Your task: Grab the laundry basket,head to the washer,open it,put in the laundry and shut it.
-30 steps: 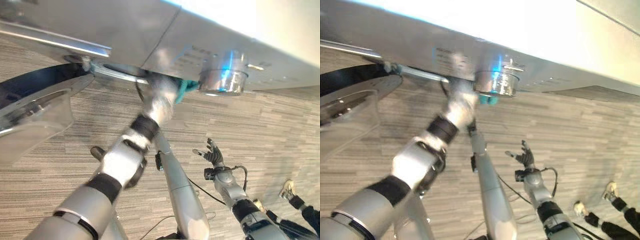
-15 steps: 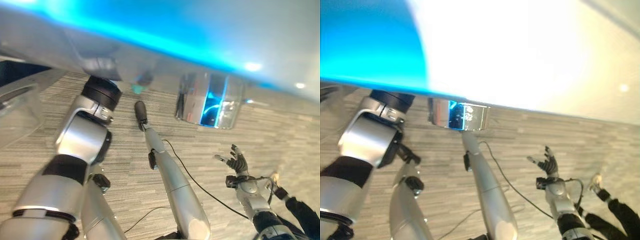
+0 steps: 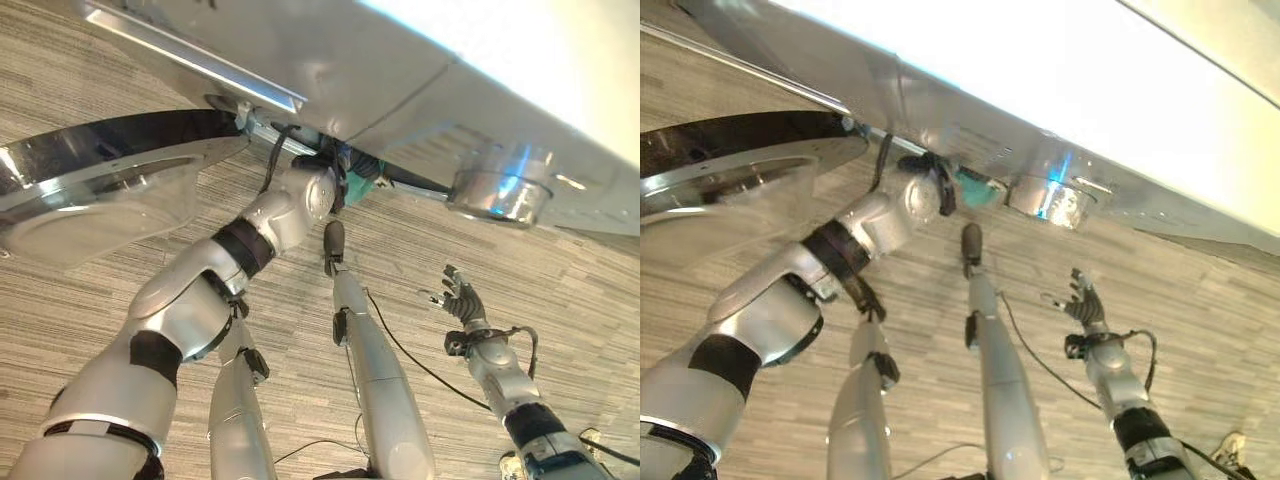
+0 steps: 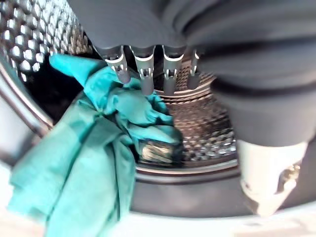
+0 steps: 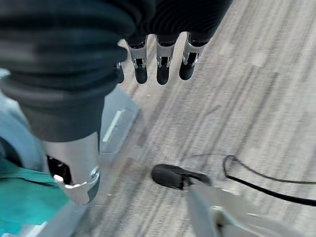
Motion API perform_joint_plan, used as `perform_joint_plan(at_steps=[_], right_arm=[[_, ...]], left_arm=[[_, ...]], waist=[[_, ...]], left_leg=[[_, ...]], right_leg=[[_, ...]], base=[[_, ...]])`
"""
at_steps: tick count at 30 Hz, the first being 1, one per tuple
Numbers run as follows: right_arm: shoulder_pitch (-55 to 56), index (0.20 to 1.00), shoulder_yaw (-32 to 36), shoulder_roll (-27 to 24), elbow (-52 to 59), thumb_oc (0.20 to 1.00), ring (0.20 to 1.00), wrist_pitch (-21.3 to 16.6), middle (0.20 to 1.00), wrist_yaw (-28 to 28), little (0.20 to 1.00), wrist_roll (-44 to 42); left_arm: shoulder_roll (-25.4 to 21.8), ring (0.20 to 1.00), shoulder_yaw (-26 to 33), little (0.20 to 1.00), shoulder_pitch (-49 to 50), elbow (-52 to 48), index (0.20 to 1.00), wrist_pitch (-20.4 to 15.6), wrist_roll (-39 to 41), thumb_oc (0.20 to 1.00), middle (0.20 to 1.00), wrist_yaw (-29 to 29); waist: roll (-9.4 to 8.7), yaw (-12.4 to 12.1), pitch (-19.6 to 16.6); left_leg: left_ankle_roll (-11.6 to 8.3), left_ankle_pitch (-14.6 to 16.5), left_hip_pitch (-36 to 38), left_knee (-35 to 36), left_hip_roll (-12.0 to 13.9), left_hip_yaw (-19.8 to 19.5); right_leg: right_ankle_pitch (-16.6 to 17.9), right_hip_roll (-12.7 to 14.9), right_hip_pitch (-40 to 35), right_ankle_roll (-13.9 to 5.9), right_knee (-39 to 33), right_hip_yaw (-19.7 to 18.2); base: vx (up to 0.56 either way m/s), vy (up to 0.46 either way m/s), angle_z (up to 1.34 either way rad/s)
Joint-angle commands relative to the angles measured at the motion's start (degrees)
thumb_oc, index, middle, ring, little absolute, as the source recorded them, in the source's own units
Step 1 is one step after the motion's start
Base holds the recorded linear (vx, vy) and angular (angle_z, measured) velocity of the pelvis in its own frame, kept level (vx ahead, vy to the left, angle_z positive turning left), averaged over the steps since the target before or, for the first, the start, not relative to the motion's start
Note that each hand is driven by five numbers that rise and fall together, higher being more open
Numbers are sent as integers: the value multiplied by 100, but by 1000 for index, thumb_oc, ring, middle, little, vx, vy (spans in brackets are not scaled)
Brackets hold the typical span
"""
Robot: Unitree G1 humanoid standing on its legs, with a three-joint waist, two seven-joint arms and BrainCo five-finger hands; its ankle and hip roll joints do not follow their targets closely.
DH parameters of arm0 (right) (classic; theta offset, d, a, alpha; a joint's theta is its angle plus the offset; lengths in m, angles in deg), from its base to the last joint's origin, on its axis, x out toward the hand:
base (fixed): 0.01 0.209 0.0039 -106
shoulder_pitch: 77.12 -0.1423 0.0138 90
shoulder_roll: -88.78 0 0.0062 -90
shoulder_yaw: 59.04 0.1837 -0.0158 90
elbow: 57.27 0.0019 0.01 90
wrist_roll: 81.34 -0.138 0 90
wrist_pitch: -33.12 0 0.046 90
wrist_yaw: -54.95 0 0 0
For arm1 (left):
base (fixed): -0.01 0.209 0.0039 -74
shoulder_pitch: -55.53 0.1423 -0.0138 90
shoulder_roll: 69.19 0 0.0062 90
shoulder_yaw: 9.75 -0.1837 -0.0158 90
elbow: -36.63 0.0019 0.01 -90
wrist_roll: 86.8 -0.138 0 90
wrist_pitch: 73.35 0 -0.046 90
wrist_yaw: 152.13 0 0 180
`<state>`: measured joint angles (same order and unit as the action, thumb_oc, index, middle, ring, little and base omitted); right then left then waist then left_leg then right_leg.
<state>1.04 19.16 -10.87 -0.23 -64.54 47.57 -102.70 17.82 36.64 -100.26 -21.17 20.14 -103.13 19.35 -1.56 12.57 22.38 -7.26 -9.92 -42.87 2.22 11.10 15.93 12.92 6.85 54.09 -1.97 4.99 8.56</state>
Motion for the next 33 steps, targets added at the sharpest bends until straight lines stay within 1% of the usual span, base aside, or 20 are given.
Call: perform_joint_plan(at_steps=[1,3,6,8,9,10,11,12,14,15,16,17,18,19,22,24,25,26,32,33], right_arm=[[321,1000,124,-187,-45,1000,1000,-150,1000,-122,1000,173],[147,1000,46,-104,-199,1000,1000,-196,1000,-204,1000,236],[146,1000,42,-103,-201,1000,1000,-197,1000,-205,1000,236],[-117,1000,181,-58,-589,1000,1000,-145,1000,-446,1000,345],[-514,1000,363,-170,-1260,1000,1000,-115,1000,-660,1000,274],[-551,1000,337,-168,-1318,1000,1000,-143,1000,-650,1000,260],[-735,1000,383,-240,-1586,1000,1000,-127,1000,-683,1000,198],[-1198,1000,481,-433,-2220,1000,1000,-50,1000,-744,1000,54],[-1807,1000,482,-646,-2959,1000,1000,8,1000,-711,1000,-205],[-1855,1000,462,-654,-3012,1000,1000,-9,1000,-692,1000,-223],[-2062,1000,448,-713,-3191,1000,1000,15,1000,-677,1000,-336],[-2486,1000,441,-835,-3692,1000,1000,29,1000,-571,1000,-649],[-2666,1000,416,-931,-3830,1000,1000,74,1000,-558,1000,-736],[-2708,1000,400,-946,-3864,1000,1000,69,1000,-543,1000,-748],[-3191,1000,403,-1248,-4290,1000,1000,143,1000,-447,1000,-994],[-3295,1000,386,-1268,-4371,1000,1000,142,1000,-427,1000,-1058],[-3424,1000,400,-1292,-4455,1000,1000,148,1000,-392,1000,-1177],[-3513,1000,400,-1306,-4469,1000,1000,128,1000,-384,1000,-1271],[-3976,1000,384,-1268,-4601,1000,1000,77,1000,-383,1000,-1685],[-4157,1000,410,-1315,-4579,1000,1000,25,1000,-414,1000,-1802]], left_arm=[[261,1000,418,1000,62,92,1000,-261,-130,1000,1000,-506],[367,1000,553,1000,557,-40,1000,-337,-183,1000,1000,-596],[364,1000,555,1000,561,-44,1000,-335,-184,1000,1000,-595],[90,1000,719,1000,1620,-630,1000,-616,-38,1000,1000,-540],[-132,1000,793,1000,2399,-1118,1000,-861,299,1000,1000,-385],[-168,1000,815,1000,2434,-1179,1000,-844,310,1000,1000,-361],[-227,1000,810,1000,2617,-1313,1000,-892,465,1000,1000,-264],[-329,1000,827,1000,2986,-1478,1000,-997,820,1000,1000,-55],[-445,1000,793,1000,3276,-1589,1000,-1003,996,1000,1000,107],[-455,1000,806,1000,3274,-1606,1000,-995,1002,1000,1000,114],[-492,1000,787,1000,3308,-1687,1000,-983,1090,1000,1000,144],[-426,1000,867,1000,3438,-1675,1000,-937,1246,1000,1000,111],[-419,1000,905,1000,3394,-1787,1000,-871,1406,1000,1000,124],[-423,1000,920,1000,3382,-1809,1000,-850,1418,1000,1000,133],[-464,1000,1175,1000,3437,-2178,1000,-865,1606,1000,1000,152],[-484,1000,1225,1000,3470,-2291,1000,-874,1660,1000,1000,161],[-476,1000,1252,1000,3497,-2390,1000,-922,1711,1000,1000,145],[-487,1000,1258,1000,3483,-2452,1000,-937,1745,1000,1000,131],[-413,1000,1126,1000,3264,-2561,1000,-965,1941,1000,1000,121],[-412,1000,1093,1000,3236,-2623,1000,-1002,2026,1000,1000,118]], waist=[[202,-9,-182],[207,-77,-147],[206,-73,-146],[298,-326,-100],[408,-545,-59],[409,-530,-58],[438,-589,-33],[515,-758,9],[608,-931,74],[614,-921,77],[645,-985,93],[723,-1095,171],[749,-1166,193],[761,-1157,202],[914,-1367,302],[948,-1408,309],[989,-1499,319],[1006,-1525,324],[1084,-1669,320],[1099,-1733,310]], left_leg=[[-152,991,369,-862,351,-340],[-146,978,401,-836,300,-379],[-146,977,404,-834,300,-379],[-127,929,438,-819,213,-447],[-87,907,442,-774,131,-508],[-85,906,446,-768,132,-514],[-74,895,423,-770,105,-542],[-51,863,342,-758,51,-596],[-31,815,219,-745,3,-663],[-31,813,207,-747,3,-669],[-26,796,180,-740,-18,-686],[-27,730,78,-703,-45,-727],[-32,700,35,-675,-60,-747],[-32,695,25,-672,-60,-752],[-42,576,-137,-526,-129,-805],[-43,554,-194,-521,-138,-825],[-45,526,-261,-503,-162,-853],[-47,512,-307,-505,-165,-871],[-77,421,-429,-421,-181,-965],[-92,384,-453,-382,-176,-993]], right_leg=[[-899,171,62,-767,318,-182],[-905,199,-21,-760,302,-145],[-904,200,-25,-761,300,-144],[-899,291,-183,-756,270,-72],[-904,360,-239,-755,275,-30],[-905,360,-246,-756,274,-23],[-913,380,-236,-754,296,-10],[-926,433,-201,-754,329,19],[-935,492,-121,-770,367,61],[-936,493,-111,-770,372,65],[-942,502,-92,-772,379,72],[-954,540,1,-782,412,115],[-962,561,34,-792,409,135],[-962,562,42,-791,412,139],[-985,626,214,-808,450,207],[-988,632,262,-810,470,222],[-995,644,316,-816,487,257],[-1001,647,350,-812,505,279],[-1047,642,420,-802,534,387],[-1059,639,428,-804,521,435]], base=[[0,0,0],[-25,24,7],[-7,10,18],[-41,43,11],[-37,34,2],[0,0,0],[-25,-11,8],[-32,-13,15],[-26,-8,25],[-18,0,24],[-16,-16,24],[-17,-21,18],[-10,-25,21],[-4,-7,20],[-4,3,22],[-1,-2,11],[1,0,10],[1,-1,9],[6,-5,7],[4,-2,3]])
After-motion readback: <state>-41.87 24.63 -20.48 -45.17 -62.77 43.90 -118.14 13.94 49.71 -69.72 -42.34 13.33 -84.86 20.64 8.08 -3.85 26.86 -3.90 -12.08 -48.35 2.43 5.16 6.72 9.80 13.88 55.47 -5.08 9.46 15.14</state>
